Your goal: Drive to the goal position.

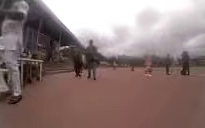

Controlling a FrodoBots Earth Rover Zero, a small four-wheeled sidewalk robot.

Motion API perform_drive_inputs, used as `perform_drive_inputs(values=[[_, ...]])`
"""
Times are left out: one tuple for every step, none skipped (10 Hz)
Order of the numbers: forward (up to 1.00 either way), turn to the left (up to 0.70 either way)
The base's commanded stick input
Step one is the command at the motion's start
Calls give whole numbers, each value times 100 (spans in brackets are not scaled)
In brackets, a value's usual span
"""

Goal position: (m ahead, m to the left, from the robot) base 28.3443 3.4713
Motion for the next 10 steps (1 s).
perform_drive_inputs(values=[[100, 0], [100, 0], [100, 0], [100, 0], [100, 0], [100, 0], [100, 0], [100, 0], [100, 0], [100, 0]])
